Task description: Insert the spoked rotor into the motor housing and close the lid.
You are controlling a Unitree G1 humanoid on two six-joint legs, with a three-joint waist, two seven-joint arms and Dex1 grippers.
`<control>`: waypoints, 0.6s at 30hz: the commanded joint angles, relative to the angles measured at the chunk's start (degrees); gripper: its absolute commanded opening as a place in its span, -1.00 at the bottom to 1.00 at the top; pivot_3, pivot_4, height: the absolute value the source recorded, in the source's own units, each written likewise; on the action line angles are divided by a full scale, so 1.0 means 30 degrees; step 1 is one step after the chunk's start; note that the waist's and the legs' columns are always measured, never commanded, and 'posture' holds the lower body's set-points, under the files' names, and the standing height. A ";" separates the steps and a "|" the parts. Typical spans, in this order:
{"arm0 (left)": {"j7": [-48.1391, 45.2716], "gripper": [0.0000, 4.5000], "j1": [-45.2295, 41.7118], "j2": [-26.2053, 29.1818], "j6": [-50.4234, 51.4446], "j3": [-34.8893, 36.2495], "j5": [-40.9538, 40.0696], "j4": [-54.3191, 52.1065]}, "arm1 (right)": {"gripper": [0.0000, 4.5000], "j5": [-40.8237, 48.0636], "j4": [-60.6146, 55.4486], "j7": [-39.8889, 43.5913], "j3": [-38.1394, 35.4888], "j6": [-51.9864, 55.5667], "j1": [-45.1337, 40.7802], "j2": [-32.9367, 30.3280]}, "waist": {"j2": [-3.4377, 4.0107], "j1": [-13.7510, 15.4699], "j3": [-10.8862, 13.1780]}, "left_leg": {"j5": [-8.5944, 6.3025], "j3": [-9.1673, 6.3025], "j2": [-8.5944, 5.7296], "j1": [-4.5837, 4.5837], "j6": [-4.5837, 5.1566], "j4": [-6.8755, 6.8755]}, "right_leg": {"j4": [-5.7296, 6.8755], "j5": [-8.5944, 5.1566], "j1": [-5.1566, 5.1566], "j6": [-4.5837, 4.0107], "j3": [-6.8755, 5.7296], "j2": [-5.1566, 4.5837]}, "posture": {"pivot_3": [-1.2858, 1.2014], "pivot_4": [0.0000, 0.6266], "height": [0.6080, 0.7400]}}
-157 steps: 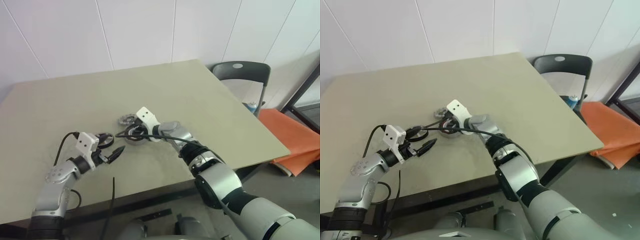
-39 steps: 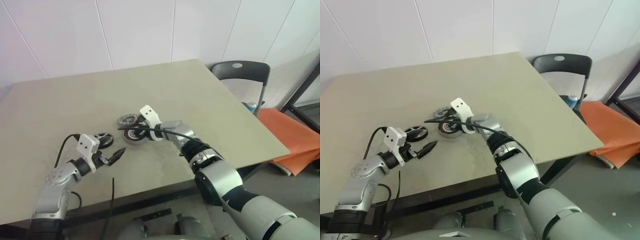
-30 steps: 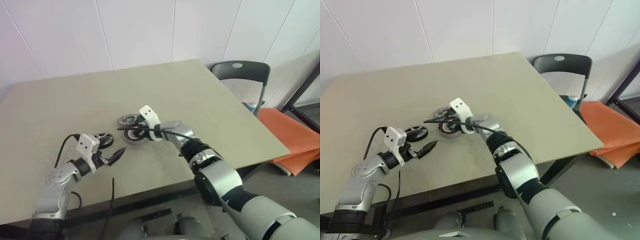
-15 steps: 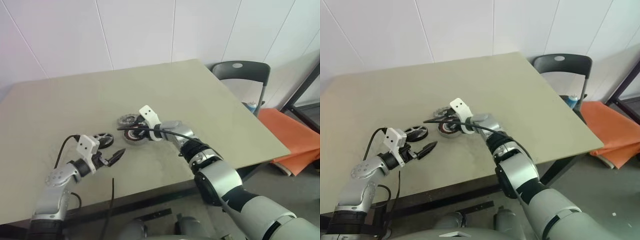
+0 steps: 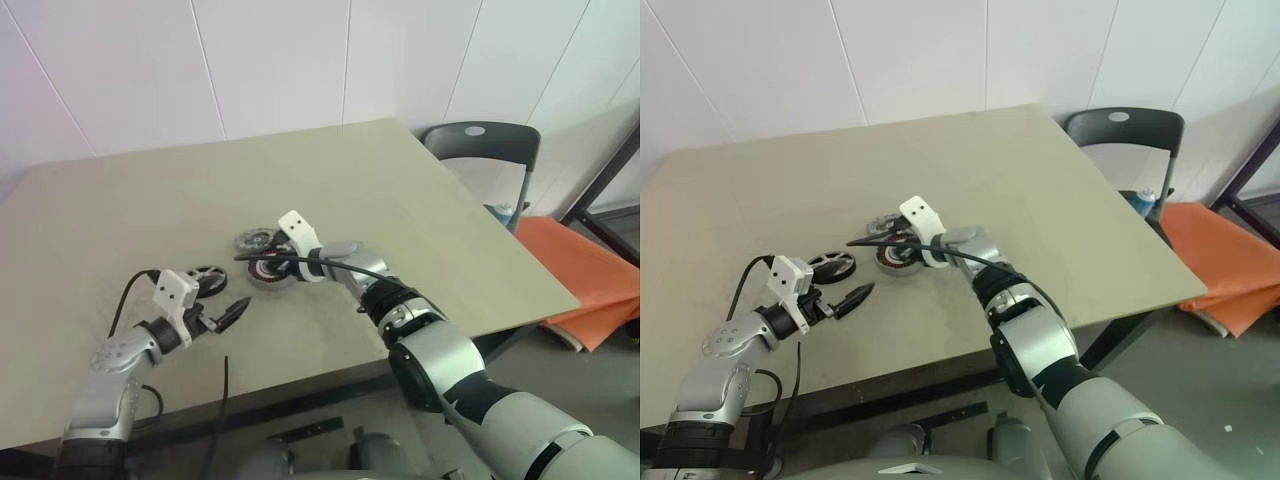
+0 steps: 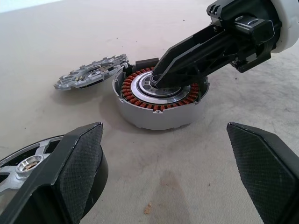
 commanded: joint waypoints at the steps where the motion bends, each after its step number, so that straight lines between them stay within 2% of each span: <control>1: 0.0017 1.00 -0.0129 0.0088 -0.0172 0.0276 -0.0110 -0.0566 | -0.69 0.0189 -0.0479 0.0033 -0.0156 -0.0093 -0.0263 0.0160 | 0.0000 0.0001 0.0000 | 0.0000 0.0000 0.0000 0.0000 0.0000 0.0000 | 0.0000 0.0000 0.0001 0.0000 0.0000 0.0001 | 0.03 -1.00 1.00; 3: 0.0039 1.00 -0.0091 0.0082 -0.0172 0.0276 -0.0101 -0.0607 | -0.69 0.0238 -0.0524 -0.0091 -0.0235 -0.0042 -0.0227 0.0167 | 0.0000 0.0001 0.0000 | 0.0000 0.0001 0.0000 0.0000 0.0000 0.0000 | 0.0000 0.0000 0.0000 0.0000 0.0000 0.0000 | 0.03 -1.00 1.00; 4: 0.0052 1.00 -0.0078 0.0080 -0.0170 0.0281 -0.0098 -0.0617 | -0.36 0.0260 -0.0527 -0.0213 -0.0295 -0.0041 -0.0224 0.0170 | 0.0000 0.0001 0.0000 | 0.0000 0.0001 0.0001 0.0000 0.0000 0.0000 | 0.0000 0.0000 0.0000 0.0000 0.0000 0.0000 | 0.03 -1.00 1.00; 8: 0.0061 1.00 -0.0025 0.0100 -0.0178 0.0296 -0.0072 -0.0558 | 0.17 0.0653 -0.0436 -0.0227 -0.0780 0.0038 -0.0338 0.0292 | 0.0000 0.0002 0.0000 | 0.0000 0.0000 0.0000 0.0000 0.0000 0.0000 | 0.0001 0.0000 0.0001 0.0000 0.0000 0.0002 | 0.03 -1.00 1.00; 18: 0.0002 1.00 -0.0047 0.0062 -0.0144 0.0186 -0.0023 -0.0345 | 0.17 0.1131 -0.0903 -0.0441 -0.1384 -0.1151 -0.0293 0.0568 | 0.0001 0.0001 0.0000 | 0.0000 0.0001 0.0000 0.0000 0.0000 0.0000 | 0.0000 0.0000 0.0000 0.0000 0.0000 0.0001 | 0.03 -1.00 1.00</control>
